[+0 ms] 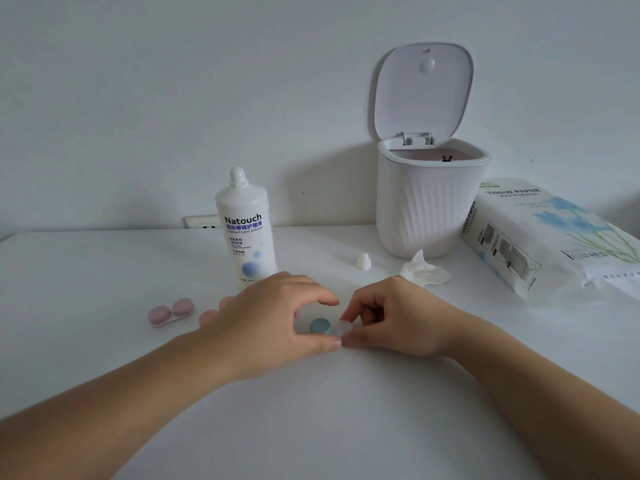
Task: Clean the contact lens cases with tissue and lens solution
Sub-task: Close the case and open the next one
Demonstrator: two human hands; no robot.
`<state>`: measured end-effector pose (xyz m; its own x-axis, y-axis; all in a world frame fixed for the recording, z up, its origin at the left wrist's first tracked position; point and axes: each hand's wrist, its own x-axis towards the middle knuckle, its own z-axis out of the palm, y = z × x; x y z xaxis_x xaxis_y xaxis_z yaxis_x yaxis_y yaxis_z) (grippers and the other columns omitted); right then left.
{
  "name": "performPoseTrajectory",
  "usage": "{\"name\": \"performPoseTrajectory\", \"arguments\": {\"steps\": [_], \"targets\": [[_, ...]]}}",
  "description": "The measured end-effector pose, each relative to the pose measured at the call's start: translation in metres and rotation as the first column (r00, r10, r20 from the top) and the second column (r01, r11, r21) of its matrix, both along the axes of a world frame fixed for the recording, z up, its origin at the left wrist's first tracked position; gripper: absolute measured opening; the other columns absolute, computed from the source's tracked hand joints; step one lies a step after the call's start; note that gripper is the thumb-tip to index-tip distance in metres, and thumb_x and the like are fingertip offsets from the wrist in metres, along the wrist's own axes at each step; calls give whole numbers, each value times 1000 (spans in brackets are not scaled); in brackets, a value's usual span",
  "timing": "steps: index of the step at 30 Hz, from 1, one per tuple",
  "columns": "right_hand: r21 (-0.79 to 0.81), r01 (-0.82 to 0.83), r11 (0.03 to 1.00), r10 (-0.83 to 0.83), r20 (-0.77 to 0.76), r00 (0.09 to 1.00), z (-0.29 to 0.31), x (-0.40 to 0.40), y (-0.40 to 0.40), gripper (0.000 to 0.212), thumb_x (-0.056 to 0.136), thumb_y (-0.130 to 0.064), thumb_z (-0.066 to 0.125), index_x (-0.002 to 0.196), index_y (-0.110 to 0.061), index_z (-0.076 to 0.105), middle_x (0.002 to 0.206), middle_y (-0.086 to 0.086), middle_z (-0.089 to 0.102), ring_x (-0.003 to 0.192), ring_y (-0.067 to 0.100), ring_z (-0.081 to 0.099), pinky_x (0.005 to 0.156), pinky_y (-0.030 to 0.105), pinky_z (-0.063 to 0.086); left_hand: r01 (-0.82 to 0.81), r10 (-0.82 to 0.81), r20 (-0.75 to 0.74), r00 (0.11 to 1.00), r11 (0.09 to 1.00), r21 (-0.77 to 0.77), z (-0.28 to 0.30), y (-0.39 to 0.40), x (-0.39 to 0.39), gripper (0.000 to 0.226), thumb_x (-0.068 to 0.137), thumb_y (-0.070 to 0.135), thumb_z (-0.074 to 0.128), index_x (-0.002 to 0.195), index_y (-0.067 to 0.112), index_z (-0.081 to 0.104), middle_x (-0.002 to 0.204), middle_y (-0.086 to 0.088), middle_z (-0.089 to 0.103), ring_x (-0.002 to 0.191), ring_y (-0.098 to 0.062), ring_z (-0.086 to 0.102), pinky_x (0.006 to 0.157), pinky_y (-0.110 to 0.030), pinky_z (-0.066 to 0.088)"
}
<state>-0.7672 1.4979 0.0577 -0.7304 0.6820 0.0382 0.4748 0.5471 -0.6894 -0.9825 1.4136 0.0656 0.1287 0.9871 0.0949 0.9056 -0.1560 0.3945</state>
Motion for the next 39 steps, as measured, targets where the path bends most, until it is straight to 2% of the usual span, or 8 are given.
{"name": "performPoseTrajectory", "arguments": {"steps": [3, 5, 10, 16, 20, 28, 34, 39], "targets": [[2, -3, 1000, 3, -7, 1000, 0, 0, 0, 14, 77, -41, 83, 81, -32, 74, 53, -17, 51, 49, 2, 42, 50, 14, 34, -8, 9, 4, 1000, 999, -32, -2, -2, -1, 46, 63, 74, 50, 109, 73, 48, 98, 21, 56, 90, -5, 61, 81, -53, 56], [6, -6, 1000, 6, -9, 1000, 0, 0, 0, 13, 77, -40, 83, 81, -31, 75, 52, -17, 51, 49, 2, 42, 50, 13, 34, -6, 6, -9, 1000, 1000, -21, -3, -1, -1, 46, 65, 73, 46, 111, 69, 50, 100, 25, 57, 86, -3, 59, 79, -51, 57], [8, -2, 1000, 2, 0, 1000, 0, 0, 0, 15, 77, -36, 84, 85, -27, 76, 52, -17, 51, 49, 2, 43, 50, 12, 34, 19, -18, 10, 1000, 1000, -25, 0, 3, -2, 74, 59, 94, 46, 121, 54, 50, 111, 31, 54, 91, 6, 52, 81, -45, 55], [13, -1, 1000, 1, -5, 1000, 0, 0, 0, 14, 77, -35, 84, 84, -26, 75, 52, -17, 51, 49, 2, 43, 50, 12, 34, 9, -10, -27, 1000, 1000, -28, -2, -5, -3, 43, 68, 64, 47, 111, 69, 48, 104, 31, 52, 83, -4, 59, 76, -51, 58], [1, -5, 1000, 5, -8, 1000, 0, -1, 1, 14, 78, -37, 84, 84, -28, 75, 52, -17, 50, 48, 2, 42, 49, 12, 33, -11, 11, -33, 999, 1000, 10, -4, -2, -1, 44, 68, 72, 45, 111, 65, 49, 105, 42, 51, 75, 2, 54, 72, -50, 58], [8, 5, 1000, -5, 4, 1000, 0, 0, 0, 16, 78, -39, 83, 84, -27, 74, 52, -18, 51, 49, 2, 43, 50, 13, 34, 15, -8, -96, 995, 998, 66, -7, 3, 1, 52, 73, 80, 38, 118, 56, 50, 108, 30, 51, 82, 9, 54, 63, -30, 49], [11, -3, 1000, 3, 8, 1000, 2, 0, -1, 13, 78, -36, 83, 76, -33, 70, 51, -18, 50, 49, 2, 43, 50, 13, 34, 37, -40, 26, 999, 994, 99, -6, 9, -4, 44, 76, 78, 40, 108, 54, 59, 101, 28, 56, 74, 5, 53, 68, -36, 53], [10, -6, 1000, 6, 14, 1000, 3, 0, -1, 14, 78, -35, 82, 86, -26, 76, 52, -16, 49, 50, 3, 41, 50, 14, 33, -49, -8, 268, 963, 977, 207, -1, 20, -8, 19, 79, 48, 77, 91, 39, 64, 71, 26, 60, 51, -6, 46, 51, -15, 37]]}}
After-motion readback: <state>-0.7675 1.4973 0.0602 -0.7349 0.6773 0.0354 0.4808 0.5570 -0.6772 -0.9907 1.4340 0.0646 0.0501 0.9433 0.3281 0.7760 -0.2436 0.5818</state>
